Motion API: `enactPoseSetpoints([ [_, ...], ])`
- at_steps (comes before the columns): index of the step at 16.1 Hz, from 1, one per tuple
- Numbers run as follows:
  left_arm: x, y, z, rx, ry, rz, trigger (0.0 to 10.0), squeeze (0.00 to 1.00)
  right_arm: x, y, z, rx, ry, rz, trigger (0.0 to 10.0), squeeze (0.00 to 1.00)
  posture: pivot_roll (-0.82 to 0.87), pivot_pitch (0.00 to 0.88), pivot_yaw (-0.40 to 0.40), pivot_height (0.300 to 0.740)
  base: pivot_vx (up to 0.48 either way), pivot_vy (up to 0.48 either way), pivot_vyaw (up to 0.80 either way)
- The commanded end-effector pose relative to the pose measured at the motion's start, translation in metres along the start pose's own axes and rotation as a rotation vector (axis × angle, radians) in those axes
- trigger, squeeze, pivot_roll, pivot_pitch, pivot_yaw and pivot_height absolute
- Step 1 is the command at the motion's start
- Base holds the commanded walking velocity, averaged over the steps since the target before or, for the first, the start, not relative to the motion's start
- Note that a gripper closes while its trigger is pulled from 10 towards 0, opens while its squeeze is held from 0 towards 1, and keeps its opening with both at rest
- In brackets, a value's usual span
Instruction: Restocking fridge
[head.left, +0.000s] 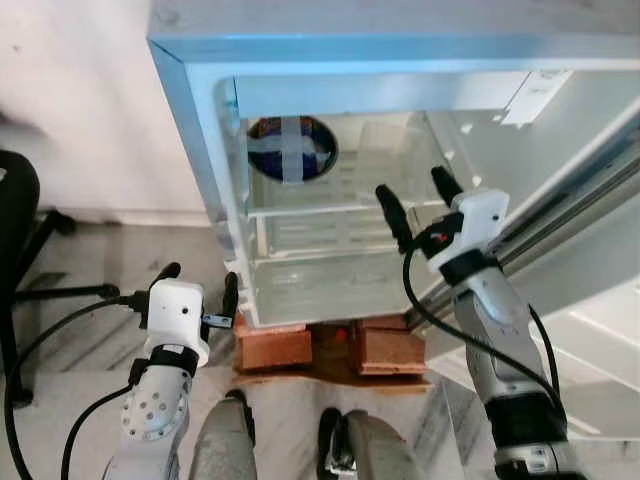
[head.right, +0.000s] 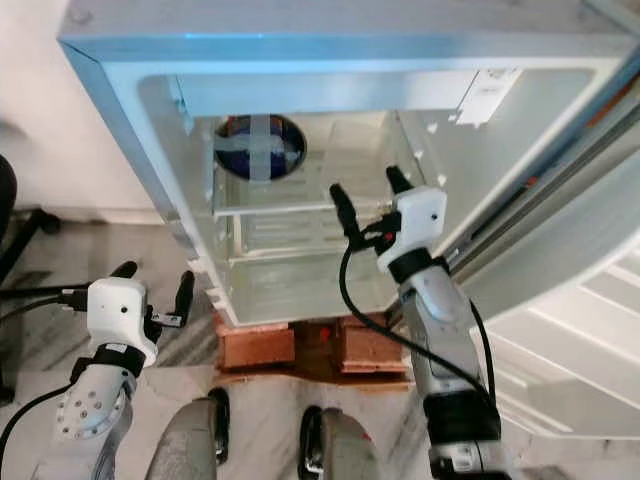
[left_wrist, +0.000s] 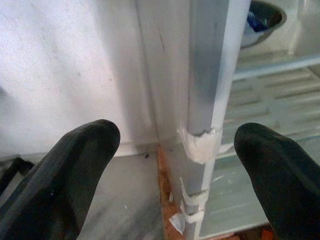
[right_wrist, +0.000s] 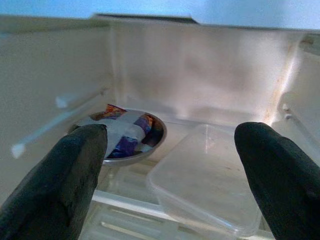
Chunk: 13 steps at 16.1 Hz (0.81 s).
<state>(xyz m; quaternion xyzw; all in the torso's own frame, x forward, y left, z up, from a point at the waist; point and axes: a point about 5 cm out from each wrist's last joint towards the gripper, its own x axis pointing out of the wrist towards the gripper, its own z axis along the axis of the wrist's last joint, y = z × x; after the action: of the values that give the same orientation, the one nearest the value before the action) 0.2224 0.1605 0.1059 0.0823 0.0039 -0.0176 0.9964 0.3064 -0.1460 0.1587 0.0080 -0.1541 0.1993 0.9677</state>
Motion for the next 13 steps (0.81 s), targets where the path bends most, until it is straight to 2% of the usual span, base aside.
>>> enactPoseSetpoints([
  [1,-0.003,-0.001,-0.004,-0.006,0.012,0.0,10.0,0.0,-0.009,0.0,0.003,0.006,0.008,-0.006,10.0,0.0,0.21,0.162,-0.07,0.74,0.0,0.0,0.0],
  [5,-0.004,-0.003,-0.012,-0.013,0.045,0.02,10.0,0.0,-0.029,0.008,0.002,0.058,0.061,-0.083,10.0,0.0,0.2,0.139,-0.067,0.74,0.0,0.0,0.0],
  [8,0.007,-0.008,-0.004,0.001,0.023,-0.015,10.0,0.0,-0.03,0.009,-0.002,0.066,0.071,-0.144,10.0,0.0,0.2,0.146,-0.057,0.74,-0.197,0.0,0.0],
  [11,0.013,-0.007,-0.006,0.016,0.023,-0.021,10.0,0.0,-0.03,0.004,-0.004,0.049,0.077,-0.194,10.0,0.0,0.2,0.135,-0.035,0.74,-0.311,0.0,0.0],
  [13,0.03,-0.007,-0.004,0.05,0.008,-0.05,10.0,0.0,-0.031,-0.002,-0.009,0.058,0.079,-0.274,10.0,0.0,0.2,0.097,0.005,0.74,-0.283,0.0,0.0],
])
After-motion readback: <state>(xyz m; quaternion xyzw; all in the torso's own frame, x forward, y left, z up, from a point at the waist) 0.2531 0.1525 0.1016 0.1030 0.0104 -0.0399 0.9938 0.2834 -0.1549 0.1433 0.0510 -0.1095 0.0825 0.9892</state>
